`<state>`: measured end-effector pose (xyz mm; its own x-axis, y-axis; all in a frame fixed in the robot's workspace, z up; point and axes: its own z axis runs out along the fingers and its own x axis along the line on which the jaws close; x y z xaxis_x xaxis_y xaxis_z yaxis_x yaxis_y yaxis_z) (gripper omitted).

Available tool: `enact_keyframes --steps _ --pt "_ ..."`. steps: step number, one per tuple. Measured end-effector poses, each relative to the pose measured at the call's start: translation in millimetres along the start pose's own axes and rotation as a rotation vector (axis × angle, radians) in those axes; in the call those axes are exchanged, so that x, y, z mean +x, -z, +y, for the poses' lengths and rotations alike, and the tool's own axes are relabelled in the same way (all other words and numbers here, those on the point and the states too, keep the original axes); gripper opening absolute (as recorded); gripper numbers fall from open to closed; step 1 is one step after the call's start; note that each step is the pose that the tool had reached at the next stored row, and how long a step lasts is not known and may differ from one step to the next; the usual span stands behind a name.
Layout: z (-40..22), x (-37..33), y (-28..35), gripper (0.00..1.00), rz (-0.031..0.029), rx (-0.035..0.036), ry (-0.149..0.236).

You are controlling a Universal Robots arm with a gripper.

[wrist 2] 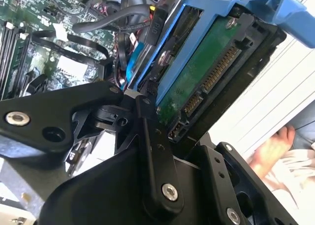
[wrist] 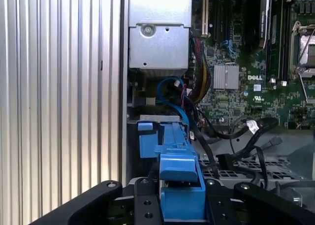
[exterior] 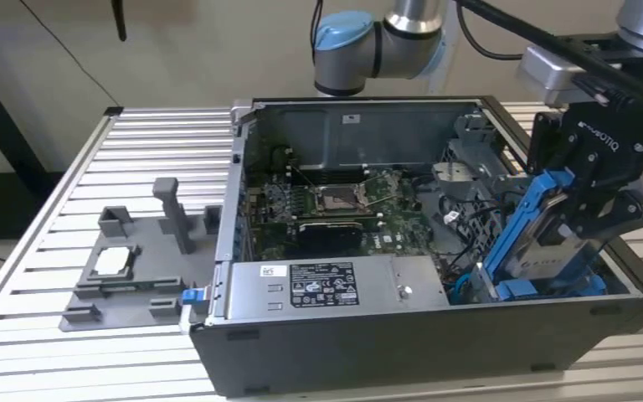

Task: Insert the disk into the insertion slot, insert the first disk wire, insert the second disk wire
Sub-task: 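Insert the disk into the insertion slot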

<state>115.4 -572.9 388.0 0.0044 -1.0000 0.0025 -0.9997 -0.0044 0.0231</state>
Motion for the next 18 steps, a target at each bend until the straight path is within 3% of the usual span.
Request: enact_keyframes --steps 5,7,15,17,18 --pt "-0.2 0.0 -7.0 0.33 -0.0027 0.0016 0.0" --pt "-0.2 -0.1 -7.4 0.33 -0.0051 0.0034 0.0" --pt "-0.2 0.0 -7.6 0.33 -0.0054 0.0039 0.0" --pt "-0.2 0.0 -7.6 0.35 -0.0055 0.0038 0.0" --pt "-0.2 0.0 -7.5 0.41 -0.0054 0.0038 0.0"
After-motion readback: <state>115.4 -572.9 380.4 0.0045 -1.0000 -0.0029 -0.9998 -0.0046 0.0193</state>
